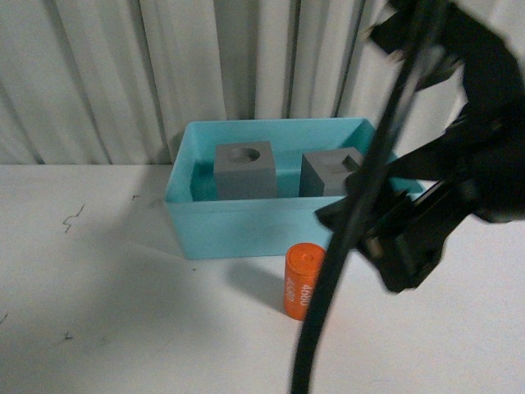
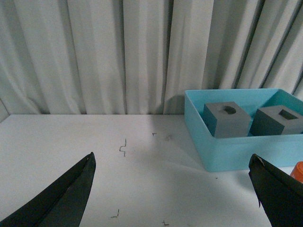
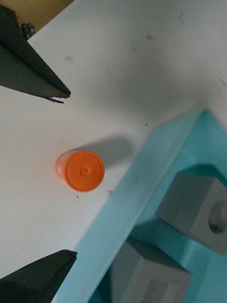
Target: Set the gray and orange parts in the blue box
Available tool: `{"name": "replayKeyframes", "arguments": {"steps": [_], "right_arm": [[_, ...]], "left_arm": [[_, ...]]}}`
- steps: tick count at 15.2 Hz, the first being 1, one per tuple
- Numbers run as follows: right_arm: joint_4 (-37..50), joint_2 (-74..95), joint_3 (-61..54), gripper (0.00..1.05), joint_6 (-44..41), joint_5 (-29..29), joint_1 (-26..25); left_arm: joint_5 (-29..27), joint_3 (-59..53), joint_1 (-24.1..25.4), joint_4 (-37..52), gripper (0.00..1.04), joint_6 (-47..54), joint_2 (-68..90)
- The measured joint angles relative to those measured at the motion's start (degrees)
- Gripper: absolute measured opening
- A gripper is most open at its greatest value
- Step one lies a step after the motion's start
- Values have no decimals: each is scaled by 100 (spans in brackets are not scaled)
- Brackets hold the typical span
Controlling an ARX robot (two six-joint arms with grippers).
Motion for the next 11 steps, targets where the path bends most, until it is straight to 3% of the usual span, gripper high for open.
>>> {"name": "replayKeyframes", "arguments": {"steps": [5, 11], "right_arm": [[382, 1158, 400, 98, 98, 645, 306], [452, 1993, 811, 98, 479, 946, 492]], "left_arm": [[2, -2, 0, 0, 98, 2, 0], [2, -2, 0, 0, 98, 0, 0]]}}
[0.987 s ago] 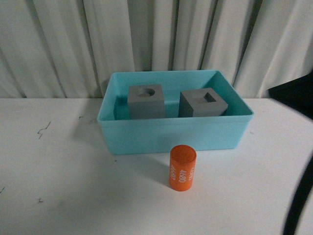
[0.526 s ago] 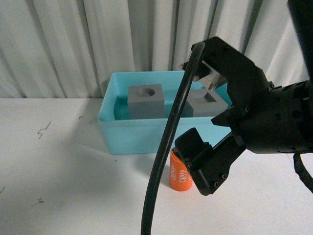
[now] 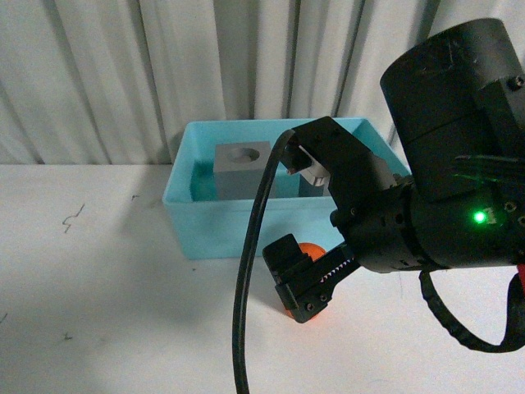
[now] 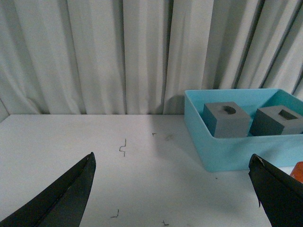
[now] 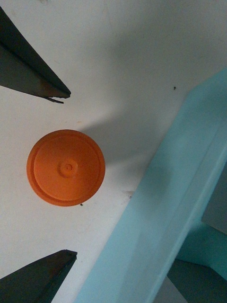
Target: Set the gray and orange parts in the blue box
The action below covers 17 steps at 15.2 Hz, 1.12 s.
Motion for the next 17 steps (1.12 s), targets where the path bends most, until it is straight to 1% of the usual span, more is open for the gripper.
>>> {"name": "replayKeyframes", "arguments": {"steps": [3, 7, 8, 9, 10, 12, 13, 15, 16, 17], "right_arm": [[37, 350, 107, 98, 118, 208, 7], [122, 546, 151, 98, 219, 350, 37], [203, 549, 157, 67, 319, 409, 22], [186, 544, 155, 54, 323, 387, -9], [118, 479, 149, 48, 323, 354, -15], [26, 42, 136, 46, 396, 164, -90], [87, -560, 245, 46, 586, -52, -195], [284, -1012, 953, 46, 804, -94, -455], [271, -1003, 1351, 46, 831, -42, -557], [151, -702, 1891, 46, 1147, -94, -656]], "left_arm": [[-2, 2, 0, 0, 98, 0, 0], [-2, 2, 0, 2, 98, 0, 0], [-2, 2, 0, 2, 98, 0, 0], [-2, 2, 0, 2, 98, 0, 0], [-2, 2, 0, 2, 98, 0, 0], [-2, 2, 0, 2, 98, 0, 0], [-2, 2, 0, 0, 98, 0, 0], [-2, 2, 0, 2, 98, 0, 0], [0, 0, 0, 2, 98, 0, 0], [-2, 2, 0, 0, 98, 0, 0]]}}
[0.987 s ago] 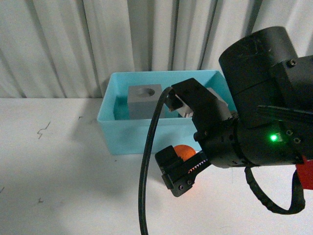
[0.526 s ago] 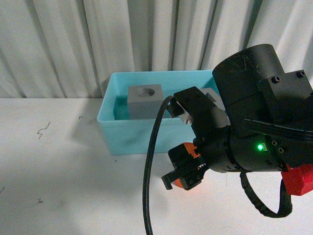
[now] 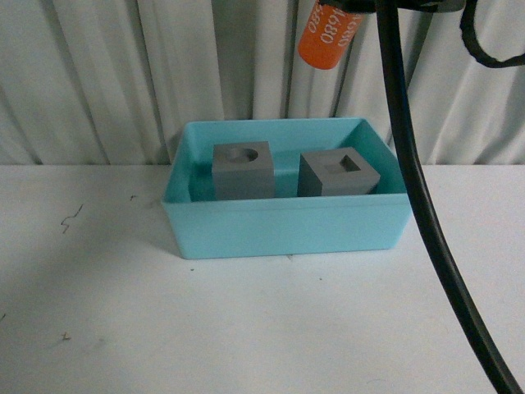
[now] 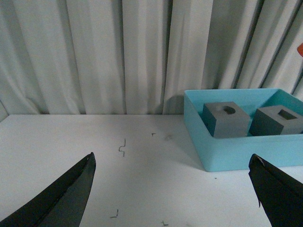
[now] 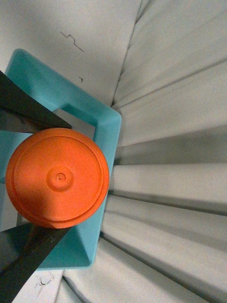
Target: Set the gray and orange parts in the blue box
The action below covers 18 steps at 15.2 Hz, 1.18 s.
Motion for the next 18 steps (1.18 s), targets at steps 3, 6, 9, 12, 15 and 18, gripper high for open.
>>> {"name": "replayKeyframes", "arguments": {"steps": [3, 6, 9, 12, 15, 18], "right_arm": [[-621, 1266, 953, 46, 614, 236, 214], [-717, 1655, 981, 46, 898, 415, 356], [-772, 1926, 901, 46, 1043, 562, 356], [-824, 2124, 903, 46, 1049, 640, 356], [-898, 2356, 1005, 46, 1106, 693, 365], [-909, 2490, 1163, 46, 1128, 721, 428]], "left_arm": [[0, 0, 0, 0, 98, 0, 0], [0, 0, 0, 0, 98, 0, 0], [0, 0, 0, 2, 98, 0, 0], [0, 0, 0, 2, 98, 0, 0], [0, 0, 0, 2, 98, 0, 0], [0, 0, 0, 2, 98, 0, 0]]}}
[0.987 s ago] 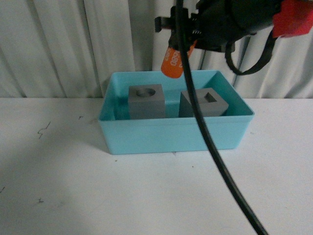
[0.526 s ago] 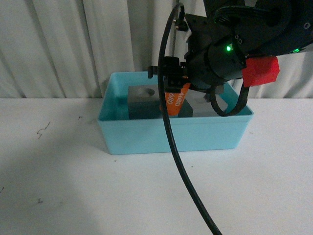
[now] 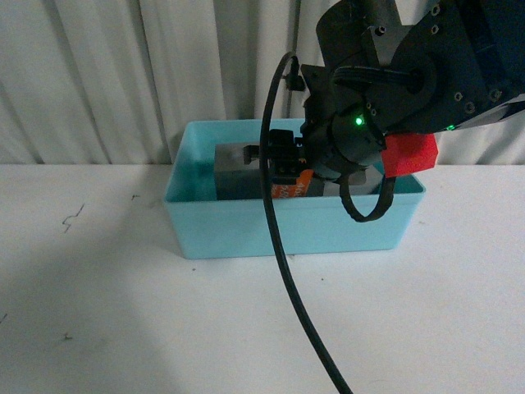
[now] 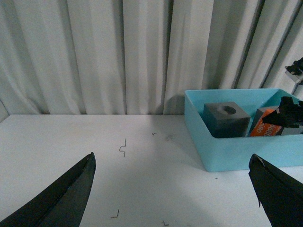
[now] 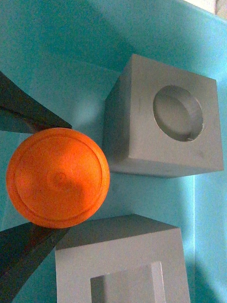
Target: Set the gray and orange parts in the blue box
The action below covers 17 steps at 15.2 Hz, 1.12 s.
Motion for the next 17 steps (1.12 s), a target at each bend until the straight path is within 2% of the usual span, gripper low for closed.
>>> {"name": "replayKeyframes", "arguments": {"steps": [7, 8, 12, 13, 14, 17], "right_arm": [[-2, 109, 98, 46, 2, 186, 83], [-22, 111, 105, 50, -50, 264, 85], [457, -116, -140, 93, -46, 380, 70], [680, -474, -461, 100, -48, 422, 52], [894, -1008, -811, 97, -50, 420, -20], [1233, -3462, -2210, 98, -149, 448, -476]], "left_arm": [[0, 0, 0, 0, 98, 0, 0], [0, 0, 0, 0, 98, 0, 0], [0, 0, 0, 0, 98, 0, 0], [0, 0, 0, -2, 98, 0, 0], [0, 0, 0, 2, 98, 0, 0], [0, 0, 0, 0, 98, 0, 0]]}}
